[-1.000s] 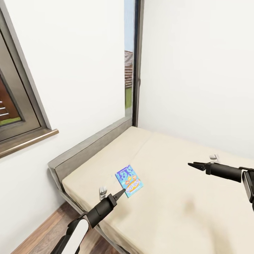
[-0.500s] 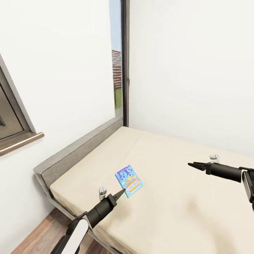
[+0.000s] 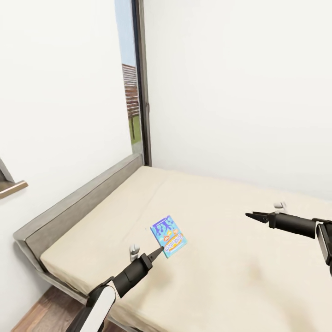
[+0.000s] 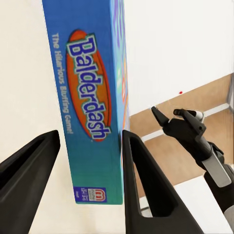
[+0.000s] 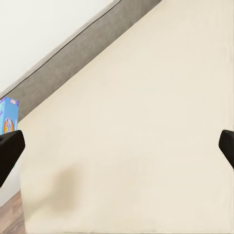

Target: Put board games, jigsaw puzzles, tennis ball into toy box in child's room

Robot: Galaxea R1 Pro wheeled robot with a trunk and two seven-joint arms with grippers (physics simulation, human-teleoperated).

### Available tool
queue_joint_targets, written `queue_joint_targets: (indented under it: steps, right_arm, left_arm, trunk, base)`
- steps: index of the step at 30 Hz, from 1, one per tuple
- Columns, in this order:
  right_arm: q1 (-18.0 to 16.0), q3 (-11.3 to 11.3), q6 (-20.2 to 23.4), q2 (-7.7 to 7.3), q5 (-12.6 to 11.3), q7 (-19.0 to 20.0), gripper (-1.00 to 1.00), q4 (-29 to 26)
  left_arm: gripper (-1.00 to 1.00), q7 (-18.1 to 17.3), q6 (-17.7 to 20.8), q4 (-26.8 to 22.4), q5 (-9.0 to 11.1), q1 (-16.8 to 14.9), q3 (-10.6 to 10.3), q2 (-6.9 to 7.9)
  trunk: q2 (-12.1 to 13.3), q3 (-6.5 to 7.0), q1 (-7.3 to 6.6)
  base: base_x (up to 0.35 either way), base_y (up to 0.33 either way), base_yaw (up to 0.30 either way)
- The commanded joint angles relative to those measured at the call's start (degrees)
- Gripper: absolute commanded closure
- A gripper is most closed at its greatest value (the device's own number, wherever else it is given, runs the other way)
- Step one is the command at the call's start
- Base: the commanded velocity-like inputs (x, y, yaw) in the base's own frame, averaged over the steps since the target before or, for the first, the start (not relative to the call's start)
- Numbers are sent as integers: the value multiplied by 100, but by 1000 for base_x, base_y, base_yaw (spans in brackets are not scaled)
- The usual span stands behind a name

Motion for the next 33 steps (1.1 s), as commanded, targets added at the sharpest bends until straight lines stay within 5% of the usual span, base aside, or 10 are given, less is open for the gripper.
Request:
queue_joint_targets:
  steps: [1, 8, 33]
  right_arm:
    - [-7, -20, 56, 5, 53, 47, -100, -5]
    - [-7, -21, 56, 5, 53, 47, -100, -5]
    - [-7, -19, 56, -3, 53, 47, -100, -13]
  left_arm:
    - [100, -4, 57, -3, 71, -3, 1, 0]
    - [100, -7, 65, -9, 71, -3, 1, 0]
    - [100, -12, 72, -11, 71, -3, 1, 9]
  trunk:
    - [-3, -5, -1]
    - [-3, -5, -1]
    - [1000, 444, -550]
  base:
    - [0, 0, -263]
    - [0, 0, -264]
    - [0, 0, -264]
